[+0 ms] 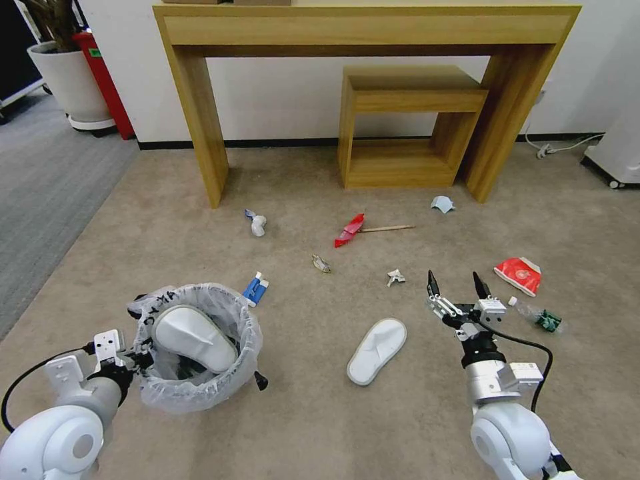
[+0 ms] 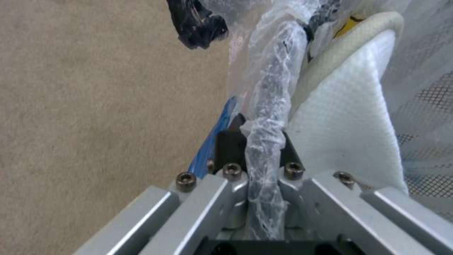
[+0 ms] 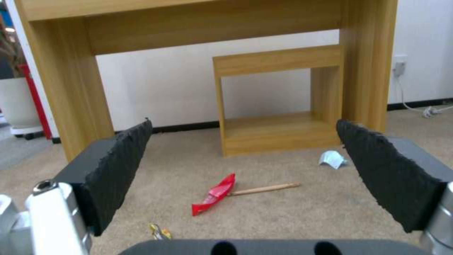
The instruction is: Pick up the trash bin and place the garbage on the floor into it.
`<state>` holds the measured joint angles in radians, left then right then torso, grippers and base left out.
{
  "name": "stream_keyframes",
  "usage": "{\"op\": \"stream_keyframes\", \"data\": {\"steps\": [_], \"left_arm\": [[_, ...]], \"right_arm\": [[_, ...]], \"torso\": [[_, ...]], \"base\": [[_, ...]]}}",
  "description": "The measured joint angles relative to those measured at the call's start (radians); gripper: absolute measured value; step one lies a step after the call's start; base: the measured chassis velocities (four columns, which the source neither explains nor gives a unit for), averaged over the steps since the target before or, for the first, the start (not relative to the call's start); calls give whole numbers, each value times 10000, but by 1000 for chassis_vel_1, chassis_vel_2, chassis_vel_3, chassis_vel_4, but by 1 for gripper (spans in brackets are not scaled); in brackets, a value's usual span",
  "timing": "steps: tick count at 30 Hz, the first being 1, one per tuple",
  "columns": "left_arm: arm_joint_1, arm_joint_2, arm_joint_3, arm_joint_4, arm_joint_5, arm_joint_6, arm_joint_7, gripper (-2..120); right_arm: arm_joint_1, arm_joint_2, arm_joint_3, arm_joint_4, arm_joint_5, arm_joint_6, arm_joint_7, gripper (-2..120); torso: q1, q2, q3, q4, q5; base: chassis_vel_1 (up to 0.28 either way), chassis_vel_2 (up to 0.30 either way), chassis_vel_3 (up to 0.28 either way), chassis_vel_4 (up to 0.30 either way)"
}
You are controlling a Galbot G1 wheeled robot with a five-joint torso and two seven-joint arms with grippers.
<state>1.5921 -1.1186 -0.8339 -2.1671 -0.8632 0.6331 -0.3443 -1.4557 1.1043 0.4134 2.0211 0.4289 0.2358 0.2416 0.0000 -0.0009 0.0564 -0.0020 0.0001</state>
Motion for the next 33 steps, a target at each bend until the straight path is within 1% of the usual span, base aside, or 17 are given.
{"op": "stream_keyframes", "data": {"steps": [5, 14, 23, 26, 29, 30, 33], "left_arm": [[17, -22, -21, 33, 11, -4, 0, 1], [220, -26, -174, 145, 32, -4, -12, 1], [447, -73, -444, 148, 41, -4, -14, 1], [513, -120, -497, 146, 43, -3, -15, 1], [581, -207, -527, 123, 93, -11, -4, 1], [581, -207, -527, 123, 93, -11, -4, 1], [557, -285, -505, 132, 149, -20, 9, 1]], "right_arm": [[38, 2, -75, -35, 4, 90, 8, 100], [115, 17, -173, -192, 39, 286, -71, 100], [332, 8, -389, -330, 302, 127, 113, 100], [421, 22, -517, -442, 443, -49, 270, 100], [652, 143, -780, -711, 875, -607, 739, 100], [652, 143, -780, -711, 875, -607, 739, 100], [1045, 254, -1098, -989, 1894, -1659, 1478, 100]], "torso": [[0, 0, 0, -1, -1], [0, 0, 0, -1, -2], [0, 0, -1, 0, -1], [0, 0, -1, 0, -2], [0, 0, 0, 0, -1], [0, 0, 0, 0, -1], [0, 0, 0, 0, -1]], "base": [[-56, 64, 55, -65], [0, 0, 0, 0], [0, 0, 0, 0], [0, 0, 0, 0], [0, 0, 0, 0], [0, 0, 0, 0], [0, 0, 0, 0]]}}
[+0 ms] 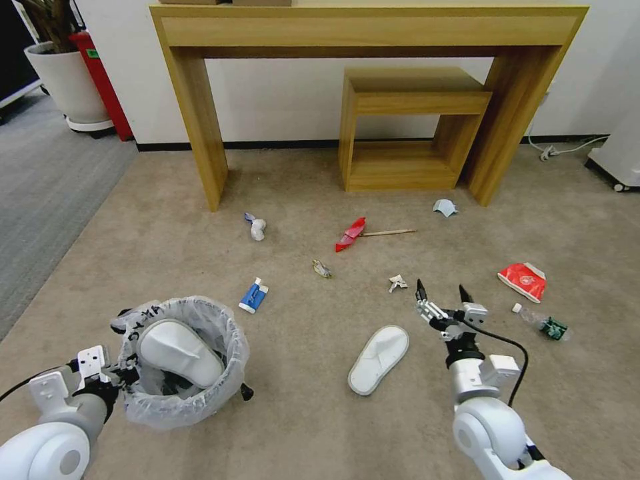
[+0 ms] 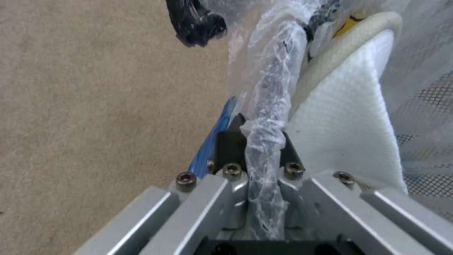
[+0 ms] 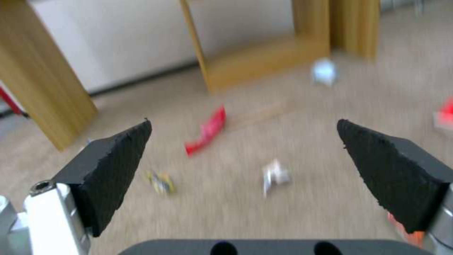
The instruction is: Pick up the trash bin and place the garbage on the floor into it.
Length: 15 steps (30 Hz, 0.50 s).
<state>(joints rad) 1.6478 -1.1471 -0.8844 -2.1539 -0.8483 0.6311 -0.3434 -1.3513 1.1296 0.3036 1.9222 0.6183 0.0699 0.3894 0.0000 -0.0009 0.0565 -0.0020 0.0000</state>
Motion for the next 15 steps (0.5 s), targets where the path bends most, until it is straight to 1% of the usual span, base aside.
{"op": "stream_keyframes", "data": {"steps": [1, 3, 4, 5, 8, 9, 11, 12, 14, 15], "left_arm": [[0, 0, 0, 0, 0, 0, 0, 1], [-79, -20, 53, 49, 16, -2, 5, 1], [-85, -27, 55, 55, 17, -3, 8, 1], [-85, -27, 55, 55, 17, -3, 8, 1], [-111, -60, 58, 84, 44, -19, 8, 1], [-111, -60, 58, 84, 44, -19, 8, 1], [-134, -68, 70, 83, 48, -20, 9, 1], [-134, -68, 70, 83, 48, -20, 9, 1], [-135, -73, 74, 77, 50, -20, 8, 1], [-135, -73, 74, 77, 50, -20, 8, 1]], "right_arm": [[0, 0, 0, 0, 0, 0, 0, 100], [445, 191, -238, -269, 1128, -995, 837, 100], [624, 291, -326, -386, 1486, -1270, 1099, 100], [624, 291, -326, -386, 1486, -1270, 1099, 100], [1438, 814, -796, -1016, 2668, -2159, 2213, 100], [1438, 814, -796, -1016, 2668, -2159, 2213, 100], [1961, 1150, -1066, -1506, 3159, -2556, 2784, 100], [1961, 1150, -1066, -1506, 3159, -2556, 2784, 100], [2451, 1512, -1385, -2226, 3358, -2773, 3225, 100], [2451, 1512, -1385, -2226, 3358, -2773, 3225, 100]], "torso": [[0, 0, 0, 0, 0], [0, 0, 0, -2, -3], [0, 0, 0, -2, 0], [0, 0, 0, -2, 0], [0, 0, 0, -1, -1], [0, 0, 0, -1, -1], [0, 0, 0, 1, -1], [0, 0, 0, 1, -1], [0, 0, 0, 0, -2], [0, 0, 0, 0, -2]], "base": [[0, 0, 0, 0], [0, 0, 0, 0], [0, 0, 0, 0], [0, 0, 0, 0], [0, 0, 0, 0], [0, 0, 0, 0], [0, 0, 0, 0], [0, 0, 0, 0], [0, 0, 0, 0], [0, 0, 0, 0]]}}
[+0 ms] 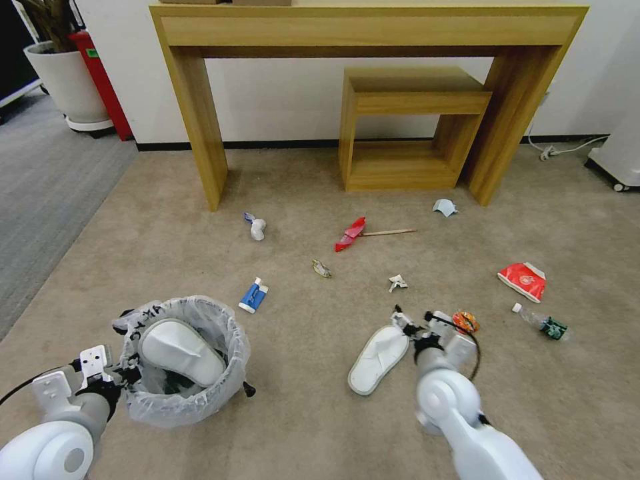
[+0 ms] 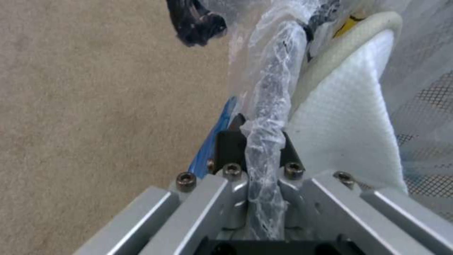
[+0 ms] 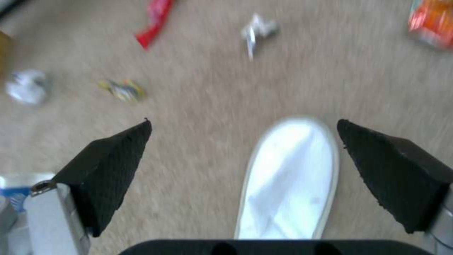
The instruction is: Pick up the trash bin and place the garbage on the floor into it.
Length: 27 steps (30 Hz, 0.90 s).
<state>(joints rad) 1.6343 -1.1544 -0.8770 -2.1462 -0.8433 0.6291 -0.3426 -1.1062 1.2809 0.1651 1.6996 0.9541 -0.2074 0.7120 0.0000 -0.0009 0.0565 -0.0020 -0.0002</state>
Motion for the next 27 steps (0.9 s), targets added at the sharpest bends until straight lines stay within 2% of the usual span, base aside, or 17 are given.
{"op": "stream_keyframes", "data": {"steps": [6, 12, 27], "left_arm": [[84, -74, -38, -92, 35, -22, 1, 1], [165, -110, -54, -181, 83, -53, 12, 1], [233, -139, -53, -324, 118, -92, 20, 1]], "right_arm": [[664, 559, -442, -1900, -165, -105, 355, 100], [1097, 823, -746, -3009, -301, -99, 345, 100], [1762, 1198, -1281, -4596, -648, 96, 43, 98]], "torso": [[0, 0, 0, -1, 1], [0, 0, 0, -1, 0], [0, 0, 0, -1, 1]], "base": [[0, 0, 0, 0], [0, 0, 0, 0], [0, 0, 0, 0]]}}
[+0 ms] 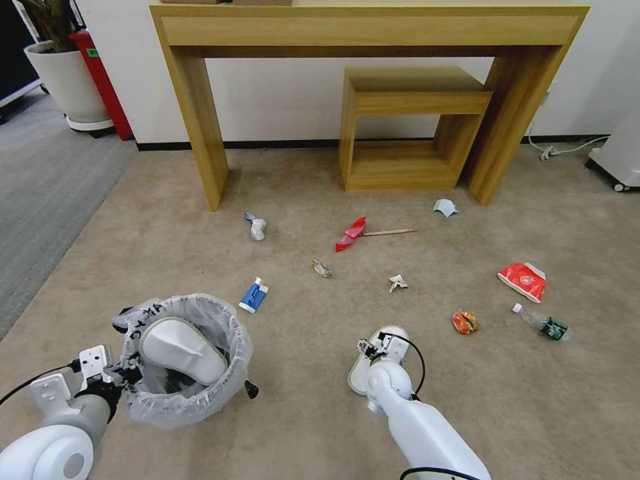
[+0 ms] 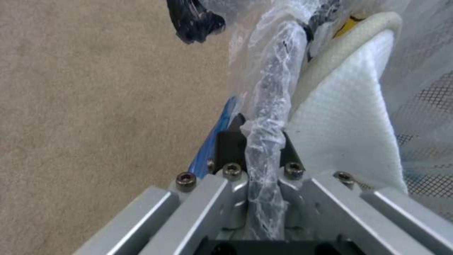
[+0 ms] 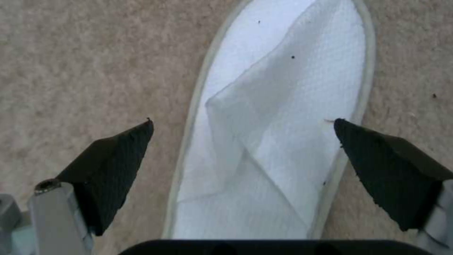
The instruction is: Pick up the trash bin and place the garbage on the floor into it.
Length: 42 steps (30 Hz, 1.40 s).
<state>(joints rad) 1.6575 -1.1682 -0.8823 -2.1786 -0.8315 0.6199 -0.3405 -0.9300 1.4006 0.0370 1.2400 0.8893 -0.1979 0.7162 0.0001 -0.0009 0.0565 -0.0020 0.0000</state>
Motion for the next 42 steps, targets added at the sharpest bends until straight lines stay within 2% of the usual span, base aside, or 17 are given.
{"op": "stream_keyframes", "data": {"steps": [8, 9, 10, 11, 12, 15, 16, 19, 20, 23, 29, 31, 32, 34, 42], "left_arm": [[3, 0, 17, -18, 24, -25, 12, 1], [-2, -8, 30, -18, 29, -27, 13, 1], [-2, -10, 34, -18, 29, -28, 14, 1], [3, -17, 47, -18, 37, -38, 16, 1], [3, -17, 47, -18, 37, -38, 16, 1], [-1, -22, 93, -6, 61, -87, 40, 1], [-1, -22, 93, -6, 61, -87, 40, 1], [-38, -34, 146, 11, 81, -128, 108, 1], [-38, -34, 146, 11, 81, -128, 108, 1], [-59, -77, 184, -2, 90, -165, 151, 1], [-58, -117, 226, -42, 122, -196, 179, 1], [-70, -137, 242, -43, 140, -202, 182, 1], [-70, -137, 242, -43, 140, -202, 182, 1], [-71, -145, 250, -36, 160, -218, 188, 1], [-148, -115, 251, 83, 165, -221, 188, 1]], "right_arm": [[244, 94, -134, -780, -332, 216, -291, 82], [294, 121, -152, -949, -394, 263, -381, 75], [308, 130, -161, -1008, -420, 286, -414, 73], [374, 170, -191, -1268, -593, 414, -564, 65], [374, 170, -191, -1268, -593, 414, -564, 65], [505, 217, -321, -1636, -821, 633, -810, 52], [505, 217, -321, -1636, -821, 633, -810, 52], [517, 183, -442, -1679, -945, 713, -904, 35], [517, 183, -442, -1679, -945, 713, -904, 35], [477, 117, -541, -1699, -1077, 779, -972, 22], [397, 65, -586, -1711, -1264, 883, -1038, 18], [344, 37, -586, -1691, -1359, 920, -1056, 10], [344, 37, -586, -1691, -1359, 920, -1056, 10], [259, -28, -583, -1543, -1370, 921, -1069, 0], [-122, -532, -501, -436, -1351, 1113, -1416, 0]], "torso": [[0, 0, -1, 0, 0], [0, 0, -1, -1, 0], [0, 0, -1, -1, 0], [0, -1, -1, 0, 0], [0, -1, -1, 0, 0], [0, 0, -1, -2, -2], [0, 0, -1, -2, -2], [0, 0, -1, -2, -2], [0, 0, -1, -2, -2], [0, 0, -1, -2, -1], [0, 0, -1, 0, 2], [0, 0, -1, 0, 1], [0, 0, -1, 0, 1], [0, 0, -1, 1, 3], [0, -1, 0, 1, 3]], "base": [[0, 0, 0, 0], [0, 0, 0, 0], [0, 0, 0, 0], [0, 0, 0, 0], [0, 0, 0, 0], [0, 0, 0, 0], [0, 0, 0, 0], [0, 0, 0, 0], [0, 0, 0, 0], [0, 0, 0, 0], [0, 0, 0, 0], [0, 0, 0, 0], [0, 0, 0, 0], [0, 0, 0, 0], [0, 0, 0, 0]]}}
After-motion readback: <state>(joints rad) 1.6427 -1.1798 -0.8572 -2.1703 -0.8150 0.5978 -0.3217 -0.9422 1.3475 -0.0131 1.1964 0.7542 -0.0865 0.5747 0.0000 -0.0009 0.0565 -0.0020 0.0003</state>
